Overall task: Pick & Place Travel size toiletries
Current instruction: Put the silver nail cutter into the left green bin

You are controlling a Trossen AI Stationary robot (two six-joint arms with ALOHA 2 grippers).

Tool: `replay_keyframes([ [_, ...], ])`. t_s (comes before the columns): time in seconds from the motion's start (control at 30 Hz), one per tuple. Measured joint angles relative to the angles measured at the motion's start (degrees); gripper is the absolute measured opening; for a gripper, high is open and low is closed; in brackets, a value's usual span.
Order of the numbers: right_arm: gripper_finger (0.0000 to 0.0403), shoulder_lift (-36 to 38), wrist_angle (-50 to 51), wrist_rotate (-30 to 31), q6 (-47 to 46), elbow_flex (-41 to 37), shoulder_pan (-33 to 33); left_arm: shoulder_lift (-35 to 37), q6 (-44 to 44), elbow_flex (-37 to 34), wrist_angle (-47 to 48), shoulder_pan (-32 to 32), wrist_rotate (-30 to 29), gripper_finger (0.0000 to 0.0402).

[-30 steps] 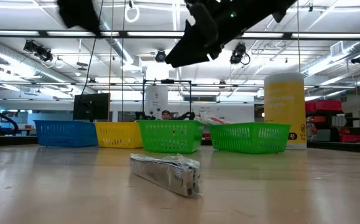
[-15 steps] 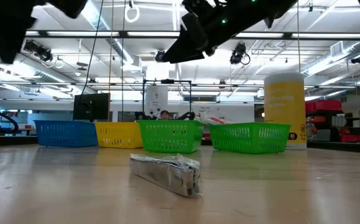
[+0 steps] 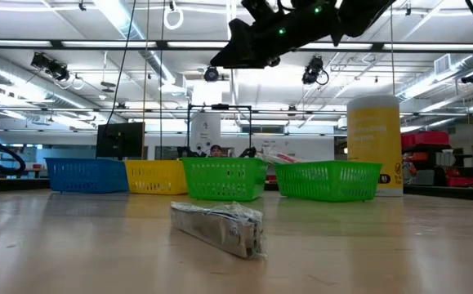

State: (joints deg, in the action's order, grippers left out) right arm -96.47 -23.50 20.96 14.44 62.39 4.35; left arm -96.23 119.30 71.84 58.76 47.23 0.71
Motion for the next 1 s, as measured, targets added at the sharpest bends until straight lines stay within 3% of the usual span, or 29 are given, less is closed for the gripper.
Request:
replay_keyframes([
  [0.1, 0.0239, 0.0, -0.3, -0.1, 0.0, 0.0, 0.9, -1.7, 1.2, 0.0, -0.3, 1.2, -2.6, 0.0185],
  [0.23, 0.0239, -0.1, -0.8, -0.1, -0.1, 0.0, 1.4, -3.6, 1.2, -1.2, -0.1, 1.1, -1.3, 0.0185],
  [0.37, 0.0239, -0.1, -1.4, -0.1, -0.1, 0.0, 1.4, -3.6, 0.2, -6.2, -8.4, 1.1, -4.5, 0.0185],
  [0.57, 0.0239, -0.1, -1.5, -0.4, -0.5, 0.0, 1.1, -3.4, 1.7, -11.6, -11.0, 1.3, 1.3, 0.0185],
  [0.7, 0.0239, -0.1, -0.4, -0.6, -2.1, 0.0, 1.1, -2.9, -0.9, -12.9, -15.8, 1.4, 0.0, 0.0185],
  [1.0, 0.0239, -0.1, 2.3, -3.2, -5.7, 0.0, 1.1, -2.9, 0.6, -12.9, -14.5, 1.6, -1.3, 0.0185],
])
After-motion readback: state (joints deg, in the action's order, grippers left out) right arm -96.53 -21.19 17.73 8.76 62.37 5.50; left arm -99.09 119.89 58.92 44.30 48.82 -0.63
